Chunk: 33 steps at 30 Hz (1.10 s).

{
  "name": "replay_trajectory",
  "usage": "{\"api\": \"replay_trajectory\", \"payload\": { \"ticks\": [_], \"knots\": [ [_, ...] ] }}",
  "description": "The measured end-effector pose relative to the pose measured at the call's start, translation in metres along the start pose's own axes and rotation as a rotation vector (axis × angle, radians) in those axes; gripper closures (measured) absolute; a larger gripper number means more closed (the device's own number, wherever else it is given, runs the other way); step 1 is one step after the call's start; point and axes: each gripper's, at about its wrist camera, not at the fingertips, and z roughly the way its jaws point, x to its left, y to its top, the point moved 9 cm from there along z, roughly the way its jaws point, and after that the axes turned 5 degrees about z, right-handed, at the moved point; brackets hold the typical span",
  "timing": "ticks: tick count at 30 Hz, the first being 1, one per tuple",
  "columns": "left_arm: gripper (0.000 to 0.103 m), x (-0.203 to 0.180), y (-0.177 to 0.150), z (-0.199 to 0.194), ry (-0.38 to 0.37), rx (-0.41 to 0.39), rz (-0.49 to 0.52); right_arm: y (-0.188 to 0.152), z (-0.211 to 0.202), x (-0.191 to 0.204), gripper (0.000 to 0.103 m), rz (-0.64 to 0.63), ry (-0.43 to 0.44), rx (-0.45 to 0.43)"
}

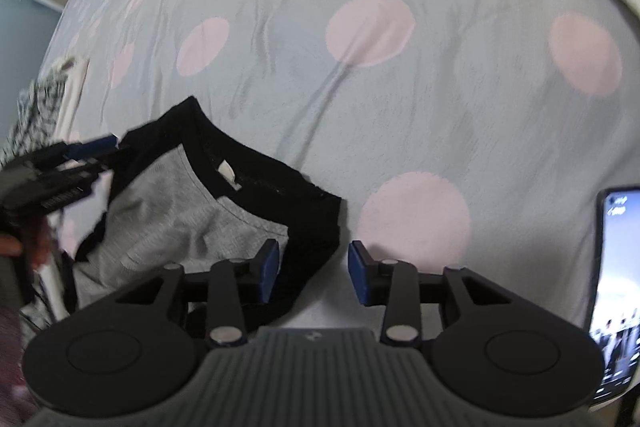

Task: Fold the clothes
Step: 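Lay the grey top flat on the bed and open both tools, then grasp the top's hem with both tools and lift it high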

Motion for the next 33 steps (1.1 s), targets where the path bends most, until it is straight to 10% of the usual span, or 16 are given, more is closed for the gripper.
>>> {"api": "replay_trajectory", "payload": {
  "ticks": [5, 10, 14, 33],
  "knots": [
    [0.066, -0.001, 0.004, 0.011, -0.004, -0.009, -0.014, -0.004, 0.012, 0.005, 0.068, 0.011, 0.006, 0.043],
    [0.099, -0.013, 0.004, 0.011, -0.001, -0.019, 0.037, -0.002, 0.005, 0.012, 0.092, -0.042, -0.037, -0.014],
    [0.101, -0.016, 0.009, -0.009, 0.076, -0.063, 0.071, 0.000, -0.001, 0.017, 0.094, -0.084, -0.071, -0.060],
    [0.101, -0.016, 0.047, -0.330, 0.442, -0.574, -0.026, 0.002, -0.196, 0.123, 0.096, -0.379, -0.010, -0.607]
  ]
}}
